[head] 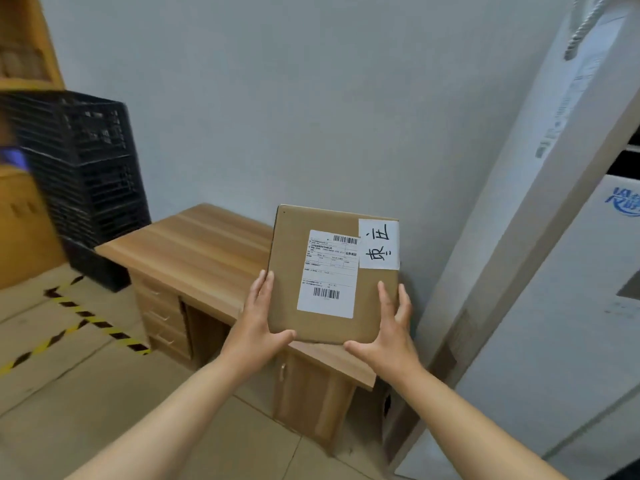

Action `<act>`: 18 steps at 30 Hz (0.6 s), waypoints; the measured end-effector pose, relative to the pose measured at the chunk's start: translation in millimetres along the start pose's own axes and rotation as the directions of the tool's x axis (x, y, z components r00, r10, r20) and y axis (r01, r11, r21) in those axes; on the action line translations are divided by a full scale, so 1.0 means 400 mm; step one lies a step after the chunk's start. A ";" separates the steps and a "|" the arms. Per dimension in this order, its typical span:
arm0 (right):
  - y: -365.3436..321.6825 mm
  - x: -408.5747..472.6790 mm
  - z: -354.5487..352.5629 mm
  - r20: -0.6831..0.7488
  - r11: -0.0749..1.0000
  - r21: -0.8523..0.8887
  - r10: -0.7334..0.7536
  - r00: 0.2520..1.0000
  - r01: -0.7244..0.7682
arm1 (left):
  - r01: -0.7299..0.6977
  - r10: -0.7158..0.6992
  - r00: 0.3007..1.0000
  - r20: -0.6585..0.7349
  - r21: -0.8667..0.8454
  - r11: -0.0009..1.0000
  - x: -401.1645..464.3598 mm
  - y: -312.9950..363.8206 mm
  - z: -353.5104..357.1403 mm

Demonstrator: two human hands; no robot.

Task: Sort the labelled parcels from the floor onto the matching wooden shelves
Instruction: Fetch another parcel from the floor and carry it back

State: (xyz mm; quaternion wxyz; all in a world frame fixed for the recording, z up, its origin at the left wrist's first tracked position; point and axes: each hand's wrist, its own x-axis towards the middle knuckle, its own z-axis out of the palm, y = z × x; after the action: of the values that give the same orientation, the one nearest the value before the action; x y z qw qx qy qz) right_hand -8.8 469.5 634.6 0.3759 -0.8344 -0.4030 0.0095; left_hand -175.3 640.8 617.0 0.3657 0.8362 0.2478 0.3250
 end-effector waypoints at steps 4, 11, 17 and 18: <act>-0.134 0.074 0.146 0.049 0.999 -0.006 -0.054 0.997 0.054 | 0.048 -0.044 0.997 -0.066 0.068 0.997 0.022 -0.106 -0.156; -0.355 0.159 0.383 0.143 0.979 0.084 -0.196 0.970 0.186 | 0.149 -0.118 0.976 -0.185 0.167 0.974 0.007 -0.281 -0.407; -0.527 0.197 0.548 0.200 0.949 0.120 -0.310 0.929 0.291 | 0.225 -0.171 0.937 -0.304 0.153 0.962 -0.034 -0.375 -0.587; -0.552 0.203 0.570 0.214 0.942 0.133 -0.331 0.919 0.308 | 0.231 -0.175 0.931 -0.321 0.145 0.962 -0.040 -0.387 -0.612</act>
State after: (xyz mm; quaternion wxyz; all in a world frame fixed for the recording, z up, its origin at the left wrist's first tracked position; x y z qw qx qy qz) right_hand -173.7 752.7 634.6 0.3625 -0.7311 -0.5742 0.0656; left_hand -390.8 835.0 619.3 0.2776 0.7753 0.4150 0.3868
